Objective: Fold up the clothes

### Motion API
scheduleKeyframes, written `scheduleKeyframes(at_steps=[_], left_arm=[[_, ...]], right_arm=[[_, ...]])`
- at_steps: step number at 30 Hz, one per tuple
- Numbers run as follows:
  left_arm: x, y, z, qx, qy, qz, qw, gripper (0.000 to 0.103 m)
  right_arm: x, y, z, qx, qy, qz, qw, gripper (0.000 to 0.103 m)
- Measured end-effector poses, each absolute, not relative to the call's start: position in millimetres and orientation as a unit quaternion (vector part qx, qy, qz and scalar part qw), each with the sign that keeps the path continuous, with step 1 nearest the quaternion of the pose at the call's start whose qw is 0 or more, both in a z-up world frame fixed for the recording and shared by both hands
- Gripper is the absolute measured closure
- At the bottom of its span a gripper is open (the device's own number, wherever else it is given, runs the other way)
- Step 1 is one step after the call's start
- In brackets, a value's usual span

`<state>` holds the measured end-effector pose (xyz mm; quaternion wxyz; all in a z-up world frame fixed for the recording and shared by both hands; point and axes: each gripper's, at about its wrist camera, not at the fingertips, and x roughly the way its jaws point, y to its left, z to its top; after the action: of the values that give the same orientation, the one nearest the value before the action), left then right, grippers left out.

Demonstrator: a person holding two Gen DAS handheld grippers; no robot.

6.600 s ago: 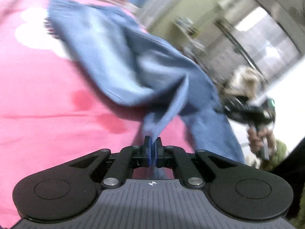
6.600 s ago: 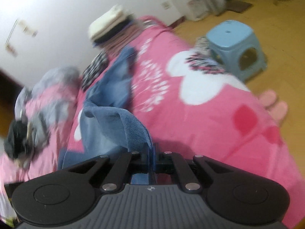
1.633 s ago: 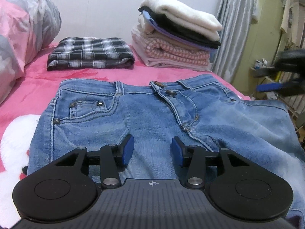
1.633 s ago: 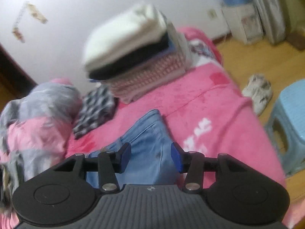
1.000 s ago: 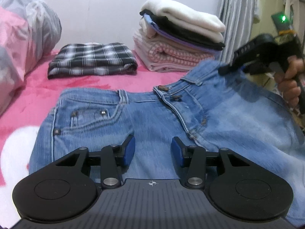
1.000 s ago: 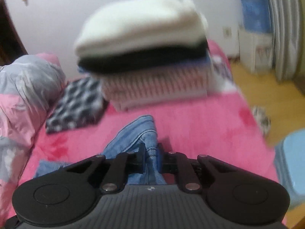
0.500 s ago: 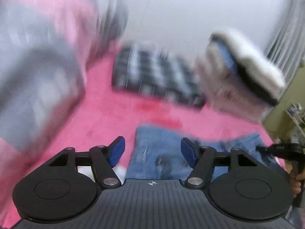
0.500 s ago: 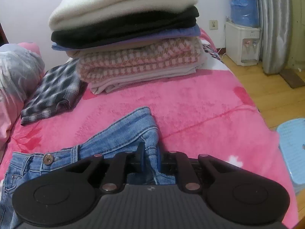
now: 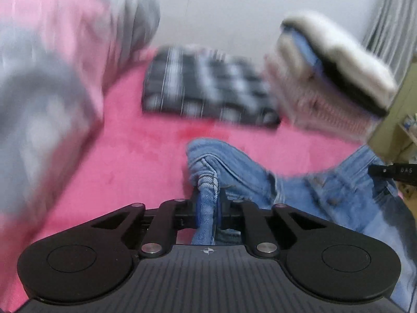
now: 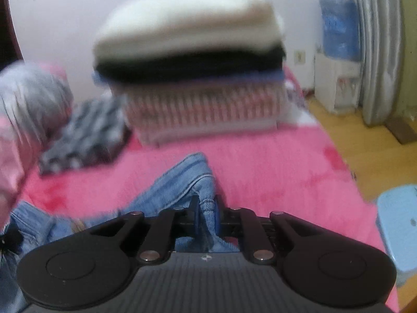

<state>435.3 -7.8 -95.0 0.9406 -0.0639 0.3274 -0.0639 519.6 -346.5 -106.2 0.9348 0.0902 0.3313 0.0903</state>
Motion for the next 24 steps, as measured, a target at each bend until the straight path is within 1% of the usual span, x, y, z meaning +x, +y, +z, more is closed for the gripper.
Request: scheduleKeyframes(at_steps=[2, 4, 6, 8, 9, 10, 11, 13, 14, 16, 19, 21, 24], left_arm=[[435.4, -15.2, -85.2, -0.027, 0.296, -0.060, 0.953, 0.094], [438.4, -23.2, -85.9, 0.007, 0.282, -0.057, 0.958, 0.094], [440.1, -35.0, -95.9, 0.054, 0.272, -0.056, 0.959, 0.093], [442.1, -40.8, -112.4, 0.078, 0.287, -0.041, 0.954, 0.091], [443.2, -42.7, -121.0, 0.087, 0.297, -0.032, 0.950, 0.085], [443.5, -42.7, -127.1, 0.091, 0.305, -0.022, 0.948, 0.076], [442.8, -40.9, -128.4, 0.089, 0.306, -0.016, 0.948, 0.073], [441.6, -35.5, -124.8, 0.080, 0.306, -0.012, 0.949, 0.064], [441.9, -30.8, -121.3, 0.074, 0.310, -0.013, 0.948, 0.061], [441.0, -20.7, -113.3, 0.059, 0.314, -0.014, 0.947, 0.048], [430.7, -2.1, -96.5, 0.034, 0.294, -0.007, 0.955, 0.040], [425.1, 5.3, -87.2, 0.024, 0.279, -0.003, 0.960, 0.039], [411.4, 4.8, -80.3, 0.024, 0.275, -0.026, 0.961, 0.039]], right_arm=[[517.5, -344.8, -101.1, 0.081, 0.306, 0.089, 0.945, 0.092], [521.0, -340.3, -107.6, 0.064, 0.306, 0.076, 0.947, 0.092], [526.3, -334.4, -121.3, 0.044, 0.324, 0.064, 0.943, 0.092], [531.4, -329.4, -135.5, 0.029, 0.348, 0.053, 0.936, 0.089], [531.3, -331.7, -134.2, 0.035, 0.351, 0.050, 0.934, 0.084], [531.1, -334.0, -132.9, 0.040, 0.354, 0.048, 0.933, 0.078], [531.0, -336.3, -131.6, 0.045, 0.357, 0.045, 0.932, 0.073], [529.0, -343.2, -126.9, 0.058, 0.361, 0.041, 0.930, 0.056], [523.3, -352.9, -119.2, 0.070, 0.356, 0.044, 0.931, 0.054], [505.5, -380.9, -102.5, 0.101, 0.335, 0.043, 0.936, 0.040], [469.9, -438.6, -84.4, 0.190, 0.324, 0.025, 0.926, 0.040], [447.3, -469.0, -82.5, 0.235, 0.339, 0.021, 0.911, 0.040], [421.9, -487.8, -86.6, 0.262, 0.362, 0.040, 0.894, 0.042]])
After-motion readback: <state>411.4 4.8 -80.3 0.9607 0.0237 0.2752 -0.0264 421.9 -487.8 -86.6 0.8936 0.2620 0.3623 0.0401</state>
